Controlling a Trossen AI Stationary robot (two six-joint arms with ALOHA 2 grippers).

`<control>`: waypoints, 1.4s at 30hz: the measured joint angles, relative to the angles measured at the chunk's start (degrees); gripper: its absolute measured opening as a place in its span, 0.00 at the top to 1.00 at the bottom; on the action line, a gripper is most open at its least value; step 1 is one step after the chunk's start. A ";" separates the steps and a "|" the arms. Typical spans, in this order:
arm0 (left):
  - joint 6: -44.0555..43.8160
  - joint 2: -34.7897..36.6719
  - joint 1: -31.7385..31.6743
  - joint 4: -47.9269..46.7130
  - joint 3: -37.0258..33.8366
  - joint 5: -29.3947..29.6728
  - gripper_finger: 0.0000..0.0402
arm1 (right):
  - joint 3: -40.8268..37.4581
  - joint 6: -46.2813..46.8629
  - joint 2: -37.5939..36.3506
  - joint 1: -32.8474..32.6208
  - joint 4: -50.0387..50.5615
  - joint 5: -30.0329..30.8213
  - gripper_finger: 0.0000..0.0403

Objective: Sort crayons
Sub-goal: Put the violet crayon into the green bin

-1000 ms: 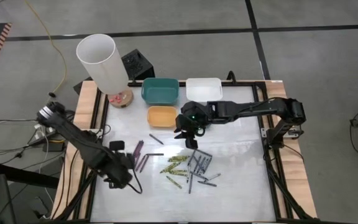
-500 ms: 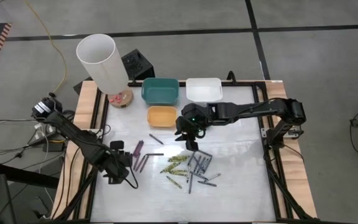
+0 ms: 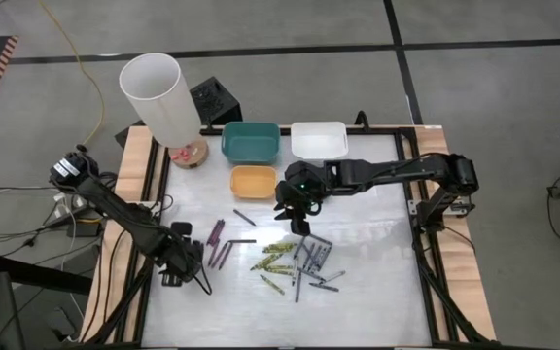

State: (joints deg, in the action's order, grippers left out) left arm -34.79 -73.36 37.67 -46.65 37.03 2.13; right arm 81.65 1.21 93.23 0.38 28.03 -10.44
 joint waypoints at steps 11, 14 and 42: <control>-3.84 0.17 -1.14 7.12 -5.40 -2.09 0.64 | 0.00 -0.04 0.00 0.00 0.00 0.00 0.70; -3.45 0.15 -1.14 7.13 -5.40 -2.05 0.75 | 0.00 -0.07 0.00 0.02 0.00 0.00 0.70; -21.49 1.10 -3.57 10.25 2.93 25.60 0.99 | 0.00 0.90 -4.25 0.02 -1.77 1.94 0.70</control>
State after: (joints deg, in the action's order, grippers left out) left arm -56.27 -72.26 34.10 -36.40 39.96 27.73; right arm 81.65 2.11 88.99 0.40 26.26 -8.49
